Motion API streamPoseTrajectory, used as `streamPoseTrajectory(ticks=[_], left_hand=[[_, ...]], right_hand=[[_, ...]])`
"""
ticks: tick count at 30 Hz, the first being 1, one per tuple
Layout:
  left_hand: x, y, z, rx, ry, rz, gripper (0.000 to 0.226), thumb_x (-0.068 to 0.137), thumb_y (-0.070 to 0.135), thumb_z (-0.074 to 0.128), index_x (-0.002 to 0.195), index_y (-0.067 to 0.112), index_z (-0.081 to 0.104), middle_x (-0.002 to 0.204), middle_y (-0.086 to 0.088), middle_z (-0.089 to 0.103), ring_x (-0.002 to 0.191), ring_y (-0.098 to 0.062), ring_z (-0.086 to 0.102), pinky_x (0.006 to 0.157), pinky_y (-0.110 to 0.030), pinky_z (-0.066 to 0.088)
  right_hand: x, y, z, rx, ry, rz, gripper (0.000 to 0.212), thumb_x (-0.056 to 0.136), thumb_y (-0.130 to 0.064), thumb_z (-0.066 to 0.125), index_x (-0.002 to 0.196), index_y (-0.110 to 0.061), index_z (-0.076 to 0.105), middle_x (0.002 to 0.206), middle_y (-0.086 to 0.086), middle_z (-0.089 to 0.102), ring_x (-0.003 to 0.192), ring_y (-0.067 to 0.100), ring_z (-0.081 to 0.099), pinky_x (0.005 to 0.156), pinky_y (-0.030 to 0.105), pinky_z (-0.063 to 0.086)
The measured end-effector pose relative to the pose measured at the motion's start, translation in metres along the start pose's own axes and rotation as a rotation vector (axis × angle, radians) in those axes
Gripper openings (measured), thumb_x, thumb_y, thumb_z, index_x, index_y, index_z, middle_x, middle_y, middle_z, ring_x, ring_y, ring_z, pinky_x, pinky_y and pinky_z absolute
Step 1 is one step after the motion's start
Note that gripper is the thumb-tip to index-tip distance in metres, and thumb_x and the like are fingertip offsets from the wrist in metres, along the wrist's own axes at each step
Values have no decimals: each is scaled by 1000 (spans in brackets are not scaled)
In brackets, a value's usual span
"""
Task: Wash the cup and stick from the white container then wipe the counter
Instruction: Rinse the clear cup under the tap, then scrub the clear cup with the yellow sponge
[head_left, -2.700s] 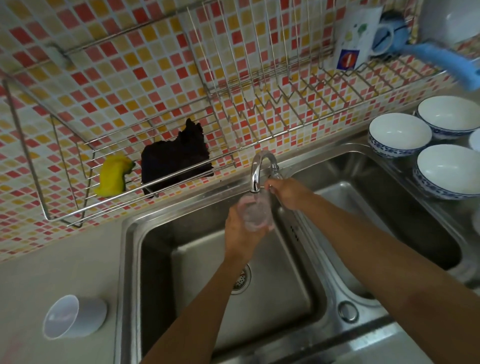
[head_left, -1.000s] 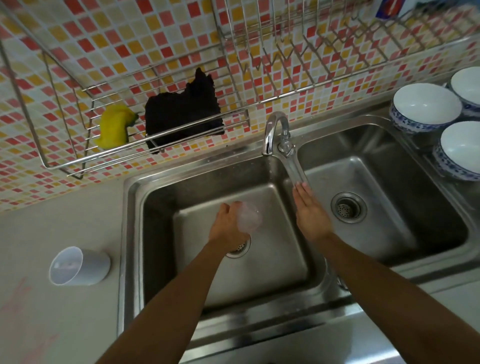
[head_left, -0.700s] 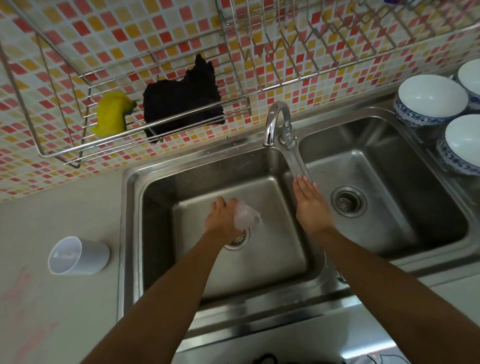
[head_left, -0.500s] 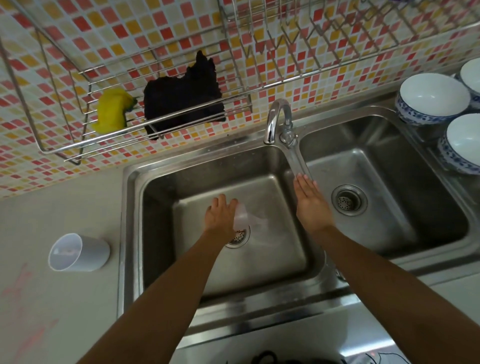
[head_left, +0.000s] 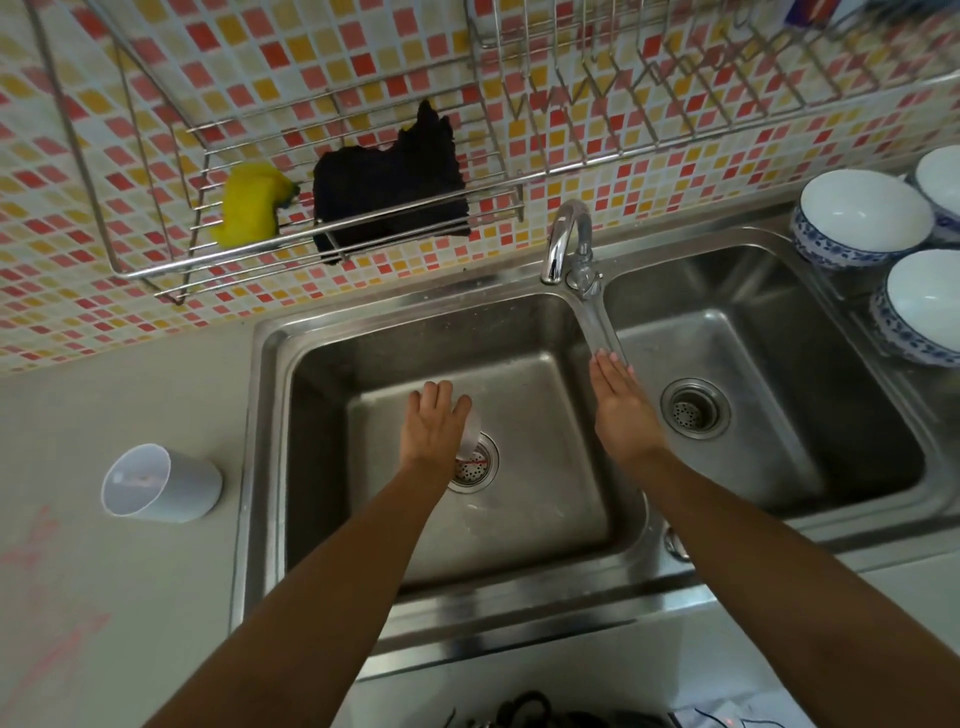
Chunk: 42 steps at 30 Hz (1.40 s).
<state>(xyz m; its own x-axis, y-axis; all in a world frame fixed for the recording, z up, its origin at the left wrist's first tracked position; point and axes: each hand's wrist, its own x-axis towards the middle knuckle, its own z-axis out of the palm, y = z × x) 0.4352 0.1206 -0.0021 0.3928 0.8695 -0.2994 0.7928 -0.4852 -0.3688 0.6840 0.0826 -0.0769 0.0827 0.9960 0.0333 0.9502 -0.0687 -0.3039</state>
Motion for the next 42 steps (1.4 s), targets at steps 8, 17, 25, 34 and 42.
streamPoseTrajectory(ticks=[8, 17, 25, 34, 42], left_hand=[[-41, -28, 15, -417, 100, -225, 92, 76, 46, 74, 147, 21, 21, 144, -8, 35, 131, -30, 38, 110, -44, 32], [-91, -85, 7, -726, 364, -313, 78, 63, 39, 72, 131, 14, 42, 122, -3, 51, 115, -30, 48, 97, -42, 43], [-106, -142, -23, -864, 569, -374, 71, 66, 32, 77, 127, 14, 45, 123, -6, 56, 112, -25, 56, 93, -36, 50], [-119, -182, -21, -939, 596, -298, 87, 68, 30, 84, 138, 16, 35, 133, -4, 48, 119, -22, 48, 100, -36, 47], [-120, -200, -10, -948, 611, -200, 72, 72, 13, 75, 133, 17, 37, 134, -5, 48, 119, -24, 48, 98, -38, 49]], right_hand=[[2, -37, -46, 148, -1, 12, 44, 96, -19, 49, 139, -12, 42, 134, 14, 54, 121, 29, 53, 103, 42, 44], [6, -240, -155, 517, 592, -526, 24, 92, -10, 54, 112, -5, 67, 108, 7, 65, 102, 16, 58, 89, 23, 48], [120, -350, -213, 241, 95, -346, 44, 95, -27, 50, 138, -17, 46, 135, 15, 46, 126, 31, 41, 97, 39, 40], [154, -377, -199, 167, 69, -121, 31, 89, -10, 54, 120, -10, 50, 100, 6, 57, 93, 27, 56, 72, 35, 46], [44, -341, -209, 482, 412, -466, 44, 80, -2, 61, 120, -20, 60, 122, -2, 58, 116, 17, 49, 99, 30, 37]])
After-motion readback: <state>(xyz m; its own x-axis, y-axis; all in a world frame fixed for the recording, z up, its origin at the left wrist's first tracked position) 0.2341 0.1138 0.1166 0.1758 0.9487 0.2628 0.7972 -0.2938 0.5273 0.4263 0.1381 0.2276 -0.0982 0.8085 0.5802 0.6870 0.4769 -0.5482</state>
